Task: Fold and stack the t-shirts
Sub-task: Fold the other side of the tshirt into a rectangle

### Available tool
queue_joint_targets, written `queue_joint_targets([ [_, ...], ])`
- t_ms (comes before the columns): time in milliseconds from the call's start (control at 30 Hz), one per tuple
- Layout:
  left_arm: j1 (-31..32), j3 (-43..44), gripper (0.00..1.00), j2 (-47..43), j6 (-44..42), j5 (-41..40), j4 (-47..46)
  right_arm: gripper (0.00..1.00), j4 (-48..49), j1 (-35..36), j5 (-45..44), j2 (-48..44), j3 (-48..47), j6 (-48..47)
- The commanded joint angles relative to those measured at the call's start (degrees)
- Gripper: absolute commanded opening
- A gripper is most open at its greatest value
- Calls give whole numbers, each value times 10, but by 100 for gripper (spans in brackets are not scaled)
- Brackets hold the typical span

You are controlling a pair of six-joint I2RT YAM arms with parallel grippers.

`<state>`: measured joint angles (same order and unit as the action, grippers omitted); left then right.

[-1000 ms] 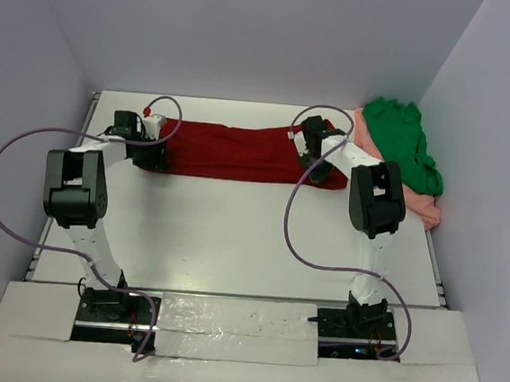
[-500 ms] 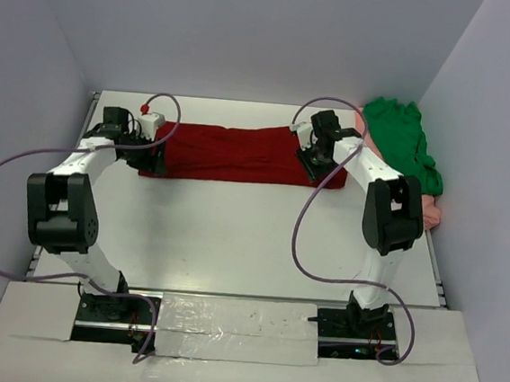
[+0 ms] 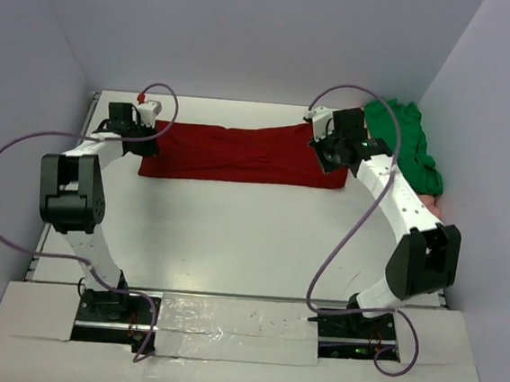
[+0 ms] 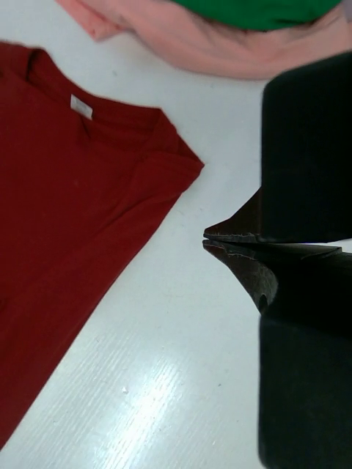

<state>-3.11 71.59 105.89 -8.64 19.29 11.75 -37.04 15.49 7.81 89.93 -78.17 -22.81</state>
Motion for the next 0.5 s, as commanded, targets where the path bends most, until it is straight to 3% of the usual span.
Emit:
queue_joint_targets([
  [0,0,40,1,44,21,-15,-37,0,9,-5,-17,-66,15,16],
  [467,13,55,0,87,27,-109,-72,0,-11,-34,1,-169,43,30],
])
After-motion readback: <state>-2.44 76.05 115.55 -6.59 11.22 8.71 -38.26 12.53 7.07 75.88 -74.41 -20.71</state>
